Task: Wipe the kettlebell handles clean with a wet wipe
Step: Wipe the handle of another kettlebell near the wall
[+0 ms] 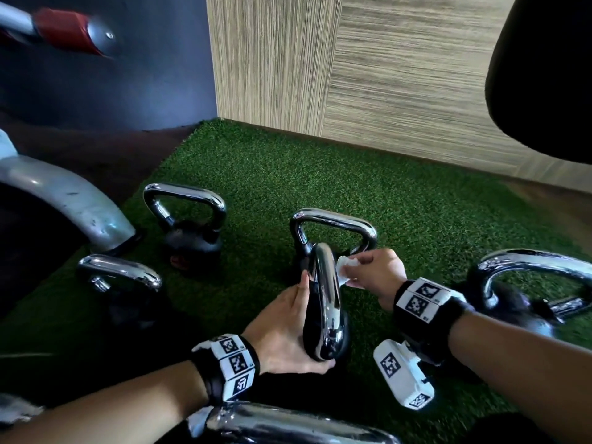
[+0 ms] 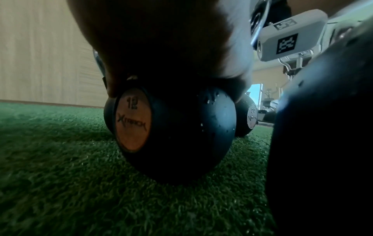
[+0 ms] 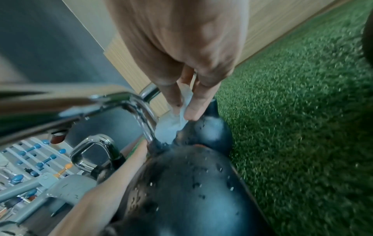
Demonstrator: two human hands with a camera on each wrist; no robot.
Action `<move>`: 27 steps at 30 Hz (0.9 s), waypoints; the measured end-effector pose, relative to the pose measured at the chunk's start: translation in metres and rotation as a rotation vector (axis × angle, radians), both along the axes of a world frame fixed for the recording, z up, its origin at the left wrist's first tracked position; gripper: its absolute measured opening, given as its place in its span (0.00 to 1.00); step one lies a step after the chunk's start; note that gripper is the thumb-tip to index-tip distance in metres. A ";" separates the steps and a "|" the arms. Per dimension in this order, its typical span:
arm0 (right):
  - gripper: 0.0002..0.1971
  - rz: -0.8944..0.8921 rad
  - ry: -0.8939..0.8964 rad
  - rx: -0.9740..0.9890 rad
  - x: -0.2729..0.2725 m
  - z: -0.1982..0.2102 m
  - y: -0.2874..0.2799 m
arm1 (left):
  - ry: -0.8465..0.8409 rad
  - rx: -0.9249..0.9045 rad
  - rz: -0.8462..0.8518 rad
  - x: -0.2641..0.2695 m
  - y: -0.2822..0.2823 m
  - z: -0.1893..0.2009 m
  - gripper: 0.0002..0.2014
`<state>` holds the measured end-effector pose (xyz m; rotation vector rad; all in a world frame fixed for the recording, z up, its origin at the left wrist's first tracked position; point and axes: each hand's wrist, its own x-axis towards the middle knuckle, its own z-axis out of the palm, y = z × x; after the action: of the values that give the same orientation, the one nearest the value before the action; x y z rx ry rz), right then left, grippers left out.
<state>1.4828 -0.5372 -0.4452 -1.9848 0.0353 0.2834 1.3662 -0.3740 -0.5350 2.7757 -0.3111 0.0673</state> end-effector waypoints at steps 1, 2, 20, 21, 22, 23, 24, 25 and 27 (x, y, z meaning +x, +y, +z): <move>0.07 -0.019 0.009 0.022 -0.001 -0.005 0.005 | -0.031 0.006 -0.001 0.001 0.001 -0.003 0.78; 0.05 -0.039 0.026 0.055 -0.003 -0.009 0.011 | -0.062 -0.001 -0.001 0.002 0.001 -0.007 0.78; 0.06 0.010 0.173 0.137 0.006 -0.012 0.029 | 0.006 -0.259 -0.054 0.015 0.028 0.010 0.65; 0.05 -0.026 0.167 0.174 0.010 -0.012 0.030 | 0.005 -0.254 -0.059 0.016 0.030 0.008 0.65; 0.06 -0.072 0.158 0.212 0.012 -0.011 0.032 | 0.003 -0.258 -0.063 0.018 0.031 0.008 0.64; 0.07 -0.110 0.148 0.253 0.011 -0.010 0.033 | 0.008 -0.267 -0.064 0.019 0.032 0.008 0.64; 0.09 -0.132 0.142 0.282 0.009 -0.010 0.034 | 0.015 -0.276 -0.065 0.019 0.034 0.009 0.63; 0.10 -0.136 0.142 0.298 0.006 -0.009 0.036 | 0.021 -0.278 -0.068 0.020 0.034 0.009 0.63; 0.11 -0.112 0.187 0.304 0.002 -0.009 0.037 | 0.029 -0.284 -0.068 0.021 0.034 0.010 0.63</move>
<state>1.4848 -0.5007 -0.4547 -1.6436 0.2105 0.3778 1.3873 -0.3396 -0.5252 2.4811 -0.3579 0.0498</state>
